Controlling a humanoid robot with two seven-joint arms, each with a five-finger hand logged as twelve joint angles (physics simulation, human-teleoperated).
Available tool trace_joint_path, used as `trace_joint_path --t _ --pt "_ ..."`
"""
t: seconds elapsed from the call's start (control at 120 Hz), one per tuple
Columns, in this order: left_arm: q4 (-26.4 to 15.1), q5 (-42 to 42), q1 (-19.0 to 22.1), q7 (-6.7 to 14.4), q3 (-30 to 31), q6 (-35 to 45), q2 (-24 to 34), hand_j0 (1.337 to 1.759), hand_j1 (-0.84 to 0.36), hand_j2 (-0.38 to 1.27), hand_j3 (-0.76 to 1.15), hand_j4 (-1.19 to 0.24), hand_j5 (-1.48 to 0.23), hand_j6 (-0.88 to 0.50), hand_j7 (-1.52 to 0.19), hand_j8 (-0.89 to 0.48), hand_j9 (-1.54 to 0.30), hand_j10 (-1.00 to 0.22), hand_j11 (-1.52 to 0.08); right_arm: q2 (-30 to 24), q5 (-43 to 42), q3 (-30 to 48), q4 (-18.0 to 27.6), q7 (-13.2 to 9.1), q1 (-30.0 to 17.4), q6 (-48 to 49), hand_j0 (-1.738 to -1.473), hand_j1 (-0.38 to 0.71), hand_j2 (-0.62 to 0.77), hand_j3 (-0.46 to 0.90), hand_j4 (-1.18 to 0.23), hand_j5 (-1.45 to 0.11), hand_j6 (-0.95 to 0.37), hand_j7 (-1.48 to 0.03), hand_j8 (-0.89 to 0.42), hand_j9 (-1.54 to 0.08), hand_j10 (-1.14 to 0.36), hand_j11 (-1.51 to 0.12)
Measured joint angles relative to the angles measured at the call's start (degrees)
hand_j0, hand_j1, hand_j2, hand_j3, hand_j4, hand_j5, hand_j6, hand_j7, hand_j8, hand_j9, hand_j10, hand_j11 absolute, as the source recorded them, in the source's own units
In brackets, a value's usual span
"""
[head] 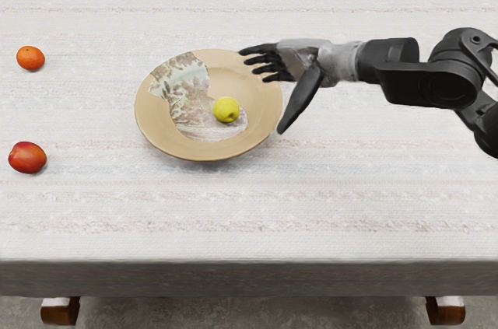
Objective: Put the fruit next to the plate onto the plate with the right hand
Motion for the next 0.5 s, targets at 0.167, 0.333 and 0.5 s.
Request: trace_joint_path --t 0.167,0.333,0.5 --pt "0.0 -0.2 -0.1 0.1 -0.1 0.1 0.0 1.658 0.35 0.00 0.00 0.00 0.00 0.00 0.00 0.00 0.00 0.00 0.00 -5.8 3.5 0.8 0.0 0.0 -0.3 7.1 -1.658 -0.31 0.00 0.00 -0.04 -0.05 -0.04 -0.05 -0.04 -0.05 -0.04 -0.05" --pt "0.0 -0.2 -0.1 0.1 -0.2 0.2 0.0 1.658 0.35 0.00 0.00 0.00 0.00 0.00 0.00 0.00 0.00 0.00 0.00 -7.6 4.6 1.0 0.0 0.0 -0.6 9.0 -1.658 -0.31 0.00 0.00 -0.03 -0.04 -0.03 -0.04 -0.03 -0.04 -0.03 -0.04" --pt "0.0 -0.2 -0.1 0.1 -0.2 0.2 0.0 1.658 0.35 0.00 0.00 0.00 0.00 0.00 0.00 0.00 0.00 0.00 0.00 -8.0 4.8 1.0 0.0 0.0 -0.7 9.3 -1.658 -0.31 0.00 0.00 -0.03 -0.04 -0.03 -0.04 -0.03 -0.04 -0.03 -0.04"
